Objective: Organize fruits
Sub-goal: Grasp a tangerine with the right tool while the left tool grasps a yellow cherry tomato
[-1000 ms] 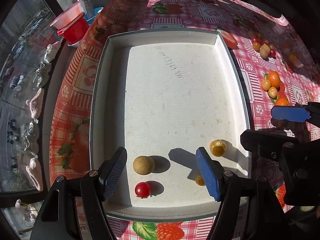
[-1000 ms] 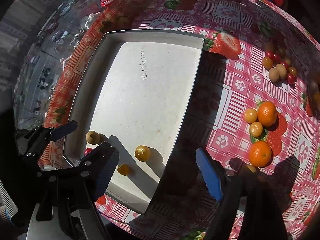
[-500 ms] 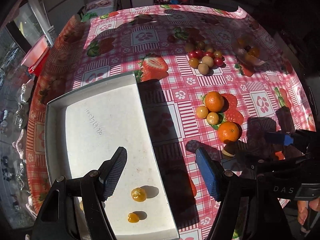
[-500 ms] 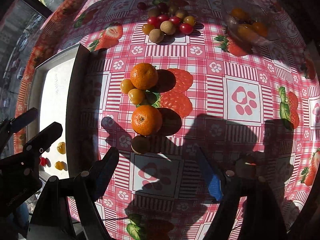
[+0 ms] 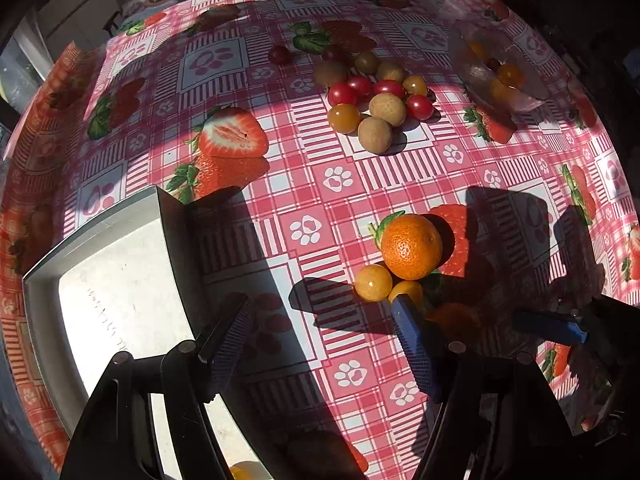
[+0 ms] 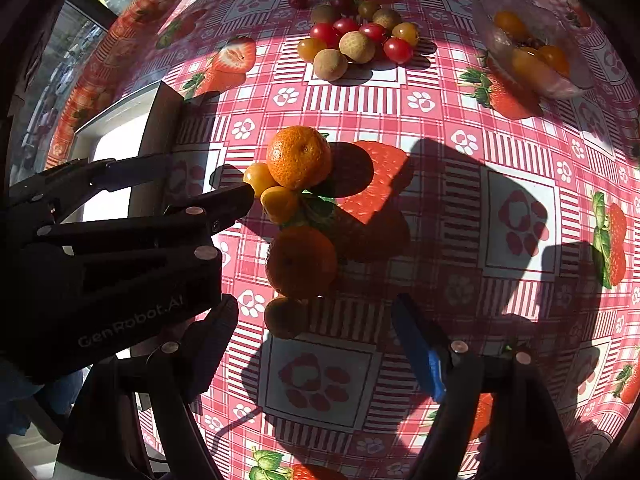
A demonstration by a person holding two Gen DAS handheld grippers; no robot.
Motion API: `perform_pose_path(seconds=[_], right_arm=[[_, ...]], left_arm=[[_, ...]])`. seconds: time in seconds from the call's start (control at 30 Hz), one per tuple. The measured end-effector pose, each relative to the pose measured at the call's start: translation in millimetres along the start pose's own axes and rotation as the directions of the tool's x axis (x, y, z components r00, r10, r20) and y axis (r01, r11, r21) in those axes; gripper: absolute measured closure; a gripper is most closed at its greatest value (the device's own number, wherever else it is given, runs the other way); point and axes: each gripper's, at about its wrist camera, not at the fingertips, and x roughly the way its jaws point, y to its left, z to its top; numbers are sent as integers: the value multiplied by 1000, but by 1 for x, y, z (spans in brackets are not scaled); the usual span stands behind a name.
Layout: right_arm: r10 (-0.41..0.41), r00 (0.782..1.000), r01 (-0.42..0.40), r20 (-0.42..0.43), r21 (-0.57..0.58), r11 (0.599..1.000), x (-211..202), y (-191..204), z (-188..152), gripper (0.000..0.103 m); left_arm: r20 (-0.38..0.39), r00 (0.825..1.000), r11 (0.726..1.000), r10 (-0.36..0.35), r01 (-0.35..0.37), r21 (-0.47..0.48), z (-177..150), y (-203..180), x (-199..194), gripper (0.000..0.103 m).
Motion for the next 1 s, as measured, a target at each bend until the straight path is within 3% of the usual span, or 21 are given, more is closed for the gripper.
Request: perform_pose_path(seconds=[0.43,0.6,0.8,0.9,1.0], right_arm=[[15,1000,-14,16,-17,1000,22,9,26,45],[26,1000,-25,9,-27,999,23,10,32,48],[21,1000,-21,21,-33,999,22,13,28,48],[34,999,-33,15,-42,999,22,15,26,62],[39,999,-38,6,-36,999,21,14,25,62]], left_arm=[[15,1000,1000,-8,8,-5,9,10,6,31],[25,999,997,41,-43,67,0,2,4,31],[7,999,998,33,-34,49,-1,1,9,31],[25,999,999,42,-42,34,3,-2,9,31],[15,1000,999,22,-22,35,1,0,10,37]])
